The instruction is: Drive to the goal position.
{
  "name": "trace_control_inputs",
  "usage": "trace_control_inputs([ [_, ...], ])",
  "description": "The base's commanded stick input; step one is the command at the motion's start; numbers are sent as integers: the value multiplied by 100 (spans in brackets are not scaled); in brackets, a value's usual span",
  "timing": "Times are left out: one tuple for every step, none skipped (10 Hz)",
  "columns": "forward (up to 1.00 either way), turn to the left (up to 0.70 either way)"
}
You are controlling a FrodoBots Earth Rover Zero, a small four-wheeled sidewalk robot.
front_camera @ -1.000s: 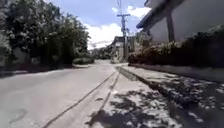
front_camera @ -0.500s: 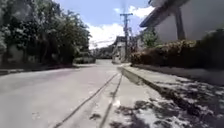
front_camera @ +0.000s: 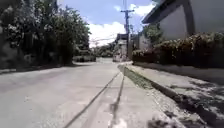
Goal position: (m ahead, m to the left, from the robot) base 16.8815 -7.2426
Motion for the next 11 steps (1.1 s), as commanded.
trace_control_inputs([
  [100,0],
  [100,0],
  [100,-2],
  [100,-1],
  [100,0],
  [100,0],
  [100,0],
  [100,0],
  [100,0],
  [100,0],
  [100,0],
])
